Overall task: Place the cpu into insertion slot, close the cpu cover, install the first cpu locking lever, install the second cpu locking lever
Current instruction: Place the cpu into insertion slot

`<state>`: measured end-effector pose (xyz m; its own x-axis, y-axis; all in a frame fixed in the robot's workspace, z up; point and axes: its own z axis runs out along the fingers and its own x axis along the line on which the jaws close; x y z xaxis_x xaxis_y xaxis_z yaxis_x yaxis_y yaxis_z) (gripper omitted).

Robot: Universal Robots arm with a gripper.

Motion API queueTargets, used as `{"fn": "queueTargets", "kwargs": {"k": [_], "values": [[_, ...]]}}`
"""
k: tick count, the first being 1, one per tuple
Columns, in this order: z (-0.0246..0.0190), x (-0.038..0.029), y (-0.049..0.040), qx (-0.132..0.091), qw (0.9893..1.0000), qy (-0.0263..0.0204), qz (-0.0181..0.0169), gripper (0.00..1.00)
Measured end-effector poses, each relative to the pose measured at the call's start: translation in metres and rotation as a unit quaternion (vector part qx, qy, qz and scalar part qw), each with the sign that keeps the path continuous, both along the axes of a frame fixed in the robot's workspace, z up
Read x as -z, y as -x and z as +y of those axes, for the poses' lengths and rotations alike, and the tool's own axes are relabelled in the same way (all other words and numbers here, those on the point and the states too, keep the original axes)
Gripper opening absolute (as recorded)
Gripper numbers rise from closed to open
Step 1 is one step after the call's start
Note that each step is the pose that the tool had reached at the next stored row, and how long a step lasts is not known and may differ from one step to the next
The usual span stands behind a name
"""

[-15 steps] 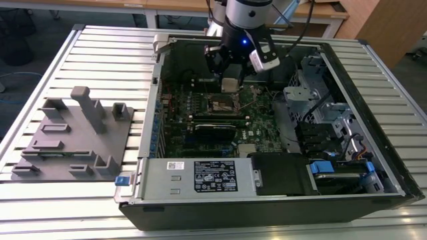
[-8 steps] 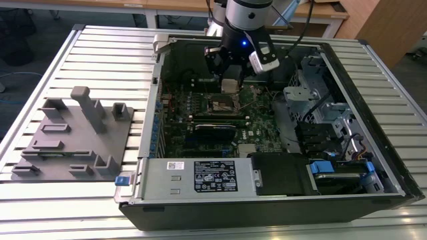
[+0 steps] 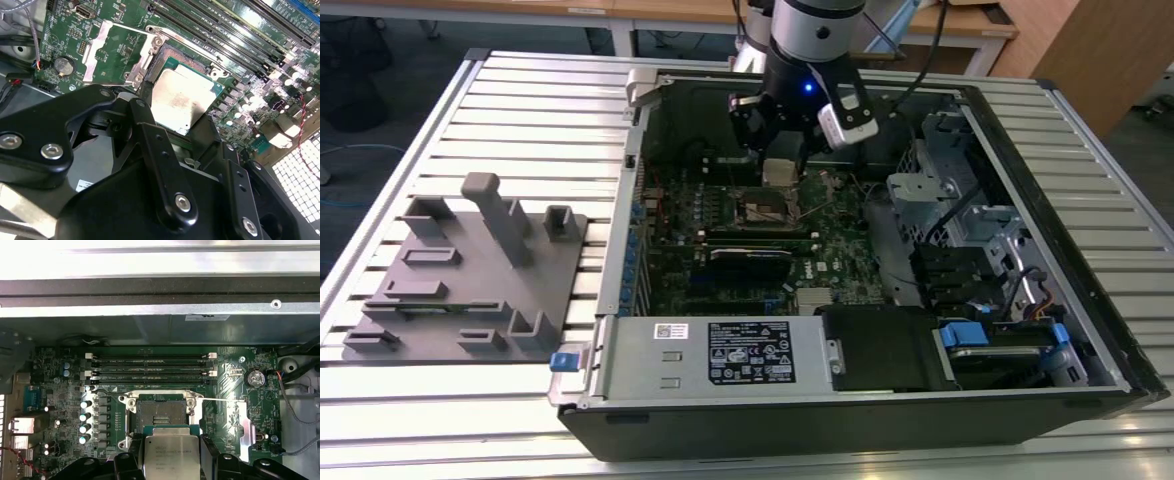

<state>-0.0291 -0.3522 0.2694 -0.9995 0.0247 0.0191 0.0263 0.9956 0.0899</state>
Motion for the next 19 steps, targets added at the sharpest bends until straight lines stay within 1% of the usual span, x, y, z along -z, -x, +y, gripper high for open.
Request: {"fn": "queueTargets", "kwargs": {"k": [12,19], "values": [[0.0,0.0048,0.0,0.0,1.0,0.0002,0.0001,0.54],[0.0,0.0055,0.0,0.0,1.0,0.0002,0.0001,0.54]]}}
